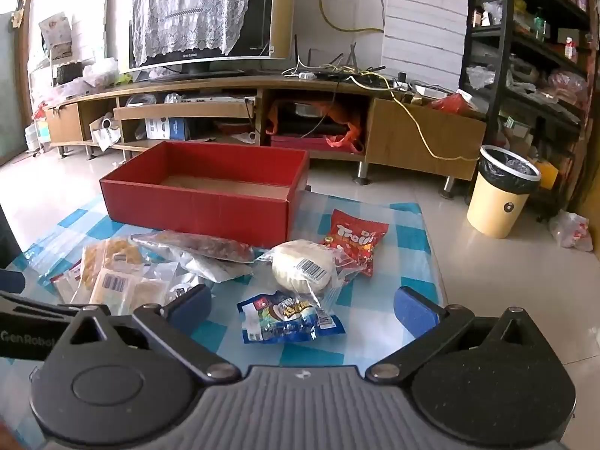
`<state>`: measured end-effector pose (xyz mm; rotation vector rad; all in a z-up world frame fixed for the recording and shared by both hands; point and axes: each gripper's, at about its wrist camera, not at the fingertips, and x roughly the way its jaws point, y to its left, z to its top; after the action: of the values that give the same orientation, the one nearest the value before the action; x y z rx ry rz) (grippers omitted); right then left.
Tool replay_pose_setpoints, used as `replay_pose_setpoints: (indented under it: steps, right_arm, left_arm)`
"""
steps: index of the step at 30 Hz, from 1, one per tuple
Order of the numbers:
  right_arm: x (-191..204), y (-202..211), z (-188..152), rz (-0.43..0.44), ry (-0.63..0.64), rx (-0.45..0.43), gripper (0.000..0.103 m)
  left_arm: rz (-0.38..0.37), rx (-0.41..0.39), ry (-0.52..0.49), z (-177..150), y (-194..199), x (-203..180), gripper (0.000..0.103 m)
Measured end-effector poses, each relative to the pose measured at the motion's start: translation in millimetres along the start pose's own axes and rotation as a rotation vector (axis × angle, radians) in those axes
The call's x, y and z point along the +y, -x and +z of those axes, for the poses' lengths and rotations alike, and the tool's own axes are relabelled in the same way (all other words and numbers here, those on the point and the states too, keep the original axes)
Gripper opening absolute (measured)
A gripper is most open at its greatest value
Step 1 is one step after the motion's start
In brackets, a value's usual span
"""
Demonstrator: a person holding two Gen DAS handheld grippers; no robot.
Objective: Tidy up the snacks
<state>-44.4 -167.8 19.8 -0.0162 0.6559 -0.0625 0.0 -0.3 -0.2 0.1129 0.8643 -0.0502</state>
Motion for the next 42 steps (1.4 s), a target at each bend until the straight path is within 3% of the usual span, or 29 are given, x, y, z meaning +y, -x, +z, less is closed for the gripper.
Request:
replay_pose_setpoints:
  steps: [20, 42]
  right_arm:
    - [3, -6, 0, -0.007, 0.011, 0.052, 0.103]
    - [3, -11, -1, -0.012, 0.013, 0.091, 0.103]
  left_arm:
    - [-0.009, 0.069, 0.012, -4, -11, 1, 0.103]
    - [0.001, 0.082, 0.010, -5, -15, -1, 0.103]
